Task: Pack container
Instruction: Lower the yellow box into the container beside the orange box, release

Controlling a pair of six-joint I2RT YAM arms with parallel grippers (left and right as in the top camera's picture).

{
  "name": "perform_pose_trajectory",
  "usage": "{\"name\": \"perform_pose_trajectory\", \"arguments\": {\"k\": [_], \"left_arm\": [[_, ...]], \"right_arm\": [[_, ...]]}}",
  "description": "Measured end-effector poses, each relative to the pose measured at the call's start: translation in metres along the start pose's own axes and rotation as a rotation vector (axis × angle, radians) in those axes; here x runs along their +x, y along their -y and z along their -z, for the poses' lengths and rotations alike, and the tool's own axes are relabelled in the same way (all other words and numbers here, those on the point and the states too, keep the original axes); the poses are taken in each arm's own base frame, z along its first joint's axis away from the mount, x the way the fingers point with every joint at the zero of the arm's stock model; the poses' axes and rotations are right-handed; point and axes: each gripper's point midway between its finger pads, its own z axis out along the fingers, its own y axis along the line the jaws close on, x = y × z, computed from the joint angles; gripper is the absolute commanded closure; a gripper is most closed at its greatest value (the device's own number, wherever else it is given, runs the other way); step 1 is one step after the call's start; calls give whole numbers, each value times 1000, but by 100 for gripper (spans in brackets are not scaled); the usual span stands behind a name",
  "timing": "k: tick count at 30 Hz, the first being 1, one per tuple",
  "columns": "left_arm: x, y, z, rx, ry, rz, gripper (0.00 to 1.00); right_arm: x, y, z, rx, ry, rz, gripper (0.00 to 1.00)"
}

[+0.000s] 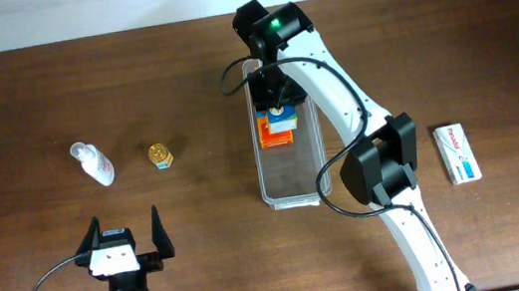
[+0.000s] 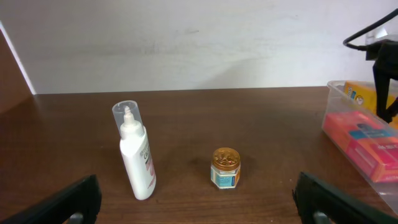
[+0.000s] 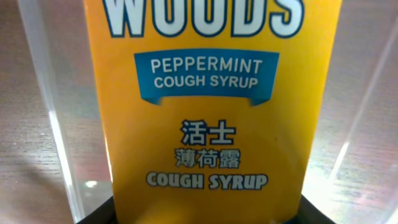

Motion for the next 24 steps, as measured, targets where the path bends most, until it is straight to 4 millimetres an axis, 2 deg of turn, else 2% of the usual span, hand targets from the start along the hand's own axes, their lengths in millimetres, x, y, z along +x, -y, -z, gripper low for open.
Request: {"name": "perform_pose_trajectory", "arguments": {"k": [11, 24], "left_arm": [[0, 0, 0, 0, 0, 0, 1], [0, 0, 0, 0, 0, 0, 0]], "right_arm": [[4, -2, -17, -14, -31, -2, 50], [2, -7, -17, -38, -26, 0, 50]]}}
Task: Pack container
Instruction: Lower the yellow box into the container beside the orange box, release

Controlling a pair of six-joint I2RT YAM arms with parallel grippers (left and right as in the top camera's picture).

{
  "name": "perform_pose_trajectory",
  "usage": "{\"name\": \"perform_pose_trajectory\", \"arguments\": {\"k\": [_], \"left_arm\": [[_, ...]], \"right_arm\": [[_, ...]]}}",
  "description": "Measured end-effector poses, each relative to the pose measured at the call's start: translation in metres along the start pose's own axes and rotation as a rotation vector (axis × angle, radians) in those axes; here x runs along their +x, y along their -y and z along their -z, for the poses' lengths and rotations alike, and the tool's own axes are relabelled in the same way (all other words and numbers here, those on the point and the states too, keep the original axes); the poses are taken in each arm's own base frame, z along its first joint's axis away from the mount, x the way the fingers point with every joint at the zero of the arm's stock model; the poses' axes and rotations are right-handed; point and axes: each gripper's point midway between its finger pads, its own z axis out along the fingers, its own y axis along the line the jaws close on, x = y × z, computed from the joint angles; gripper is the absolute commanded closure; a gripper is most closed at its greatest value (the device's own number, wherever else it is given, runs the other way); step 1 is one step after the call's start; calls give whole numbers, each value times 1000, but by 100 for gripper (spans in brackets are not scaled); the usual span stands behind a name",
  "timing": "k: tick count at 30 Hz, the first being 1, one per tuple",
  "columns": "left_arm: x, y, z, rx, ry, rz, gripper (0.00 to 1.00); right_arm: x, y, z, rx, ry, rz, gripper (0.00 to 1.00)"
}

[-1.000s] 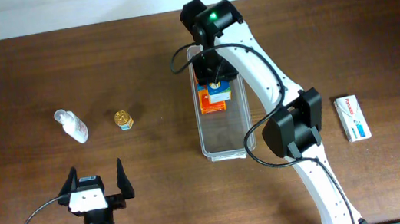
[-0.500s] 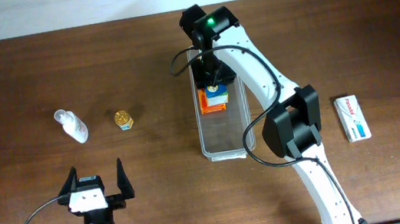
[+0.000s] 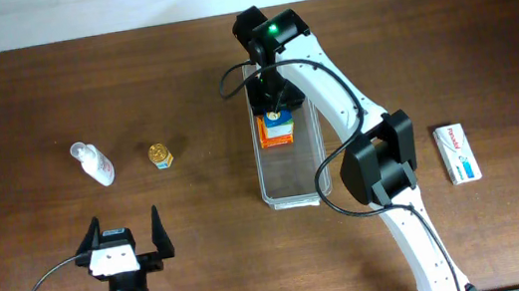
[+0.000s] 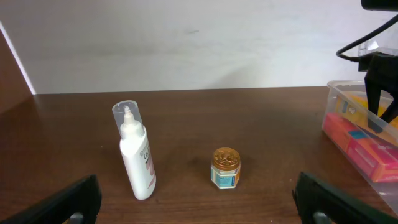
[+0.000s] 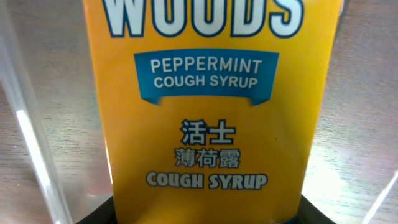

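Observation:
A clear plastic container (image 3: pixel 294 179) stands at mid-table with a red-orange box (image 3: pixel 276 135) lying in its far half. My right gripper (image 3: pixel 273 98) hangs over that far half, shut on a yellow cough syrup box (image 5: pixel 211 112) held upright between the container's walls. In the overhead view the cough syrup box (image 3: pixel 279 118) shows just above the red-orange box. My left gripper (image 3: pixel 121 239) stands open near the front edge, holding nothing. Ahead of it are a white spray bottle (image 4: pixel 137 155) and a small gold-lidded jar (image 4: pixel 225 168).
A white and blue flat box (image 3: pixel 458 154) lies on the table to the right of the container. The spray bottle (image 3: pixel 93 163) and jar (image 3: pixel 160 155) sit on the left half. The container's near half holds nothing.
My right gripper, still shut on the cough syrup box, sits slightly lower in the container; the walls now appear wider apart in the right wrist view. The left arm has not moved.

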Motion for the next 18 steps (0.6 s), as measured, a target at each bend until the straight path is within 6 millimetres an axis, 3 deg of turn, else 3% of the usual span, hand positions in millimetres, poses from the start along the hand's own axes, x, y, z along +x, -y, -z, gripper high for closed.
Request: {"name": "perform_pose_trajectory", "arguments": {"k": [3, 6, 18], "left_arm": [[0, 0, 0, 0, 0, 0, 1], [0, 0, 0, 0, 0, 0, 1], [0, 0, 0, 0, 0, 0, 1]], "right_arm": [[1, -2, 0, 0, 0, 5, 49], [2, -5, -1, -1, -1, 9, 42], [2, -6, -1, -1, 1, 10, 40]]}}
